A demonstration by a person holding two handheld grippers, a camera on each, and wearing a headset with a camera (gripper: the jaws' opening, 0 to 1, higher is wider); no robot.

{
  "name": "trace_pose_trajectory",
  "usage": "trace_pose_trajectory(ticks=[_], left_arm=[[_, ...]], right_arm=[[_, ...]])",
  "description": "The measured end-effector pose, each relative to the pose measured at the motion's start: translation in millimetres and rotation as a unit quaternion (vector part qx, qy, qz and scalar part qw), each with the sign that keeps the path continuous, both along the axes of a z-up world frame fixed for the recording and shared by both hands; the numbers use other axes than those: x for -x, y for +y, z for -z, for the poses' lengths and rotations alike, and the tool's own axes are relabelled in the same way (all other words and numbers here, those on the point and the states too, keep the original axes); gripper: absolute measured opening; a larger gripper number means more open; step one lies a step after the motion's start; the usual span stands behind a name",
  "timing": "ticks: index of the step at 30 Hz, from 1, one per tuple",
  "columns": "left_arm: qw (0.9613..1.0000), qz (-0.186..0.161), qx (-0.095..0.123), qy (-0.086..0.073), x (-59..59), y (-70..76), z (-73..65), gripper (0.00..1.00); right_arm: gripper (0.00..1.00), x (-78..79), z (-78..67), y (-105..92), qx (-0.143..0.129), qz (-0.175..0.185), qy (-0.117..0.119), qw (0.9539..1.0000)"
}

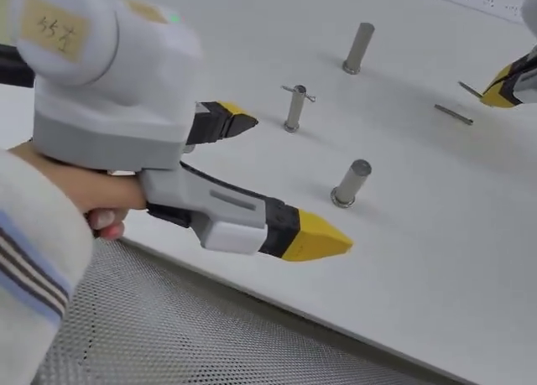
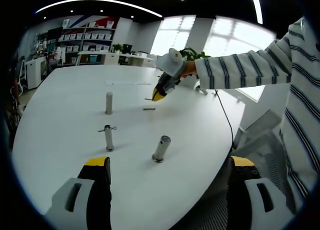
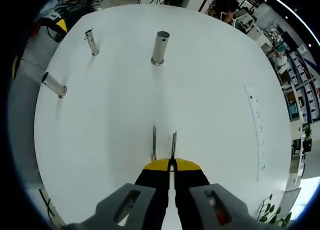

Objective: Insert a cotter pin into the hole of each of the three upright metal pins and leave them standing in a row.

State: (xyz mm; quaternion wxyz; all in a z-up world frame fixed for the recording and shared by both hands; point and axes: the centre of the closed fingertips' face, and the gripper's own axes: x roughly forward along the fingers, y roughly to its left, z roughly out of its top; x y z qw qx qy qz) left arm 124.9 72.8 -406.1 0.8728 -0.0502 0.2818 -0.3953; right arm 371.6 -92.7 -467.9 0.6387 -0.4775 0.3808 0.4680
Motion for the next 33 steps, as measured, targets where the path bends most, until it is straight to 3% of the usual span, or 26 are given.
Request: trace_pose_trajectory(ticks=[8,12,15,19,21,24,28,33], left_arm=[[0.9999,0.003,-0.002,-0.014,-1.3,-2.0,-7.6,0.93],[0.9998,0.007,0.000,-0.018,-0.8,-3.7,-9.8,0.88],[0.9995,0.009,-0.013,-0.028,-2.7,-2.3,-10.1,0.81],[0.9995,0.007,-0.018,-0.027,-5.4,-0.6,-9.7,0.76],[0.9996,-0.002,-0.010,-0.026,-9.5,1.5,-12.9,0.74],[0.9995,-0.013,0.004,-0.028,-14.3,3.5,-18.6,0.71],[0.9993,-0.023,0.009,-0.028,-19.7,4.9,-22.8,0.60],[0.9990,-0.031,0.016,-0.026,-26.9,3.5,-26.8,0.58]], right_arm=[[0.00,9.7,-19.9,0.2,-0.002,-0.022,-0.021,0.9996],[0.00,20.9,-29.5,6.6,-0.011,-0.039,-0.021,0.9990],[0.00,32.0,-42.0,12.6,-0.026,-0.046,-0.029,0.9982],[0.00,56.5,-55.2,24.1,-0.049,-0.061,-0.043,0.9960],[0.00,67.5,-62.6,27.9,-0.046,-0.082,-0.061,0.9937],[0.00,79.3,-69.0,31.4,-0.051,-0.086,-0.070,0.9925],[0.00,100.1,-82.0,40.2,-0.071,-0.095,-0.085,0.9893],[0.00,122.6,-88.6,48.6,-0.098,-0.093,-0.110,0.9848]])
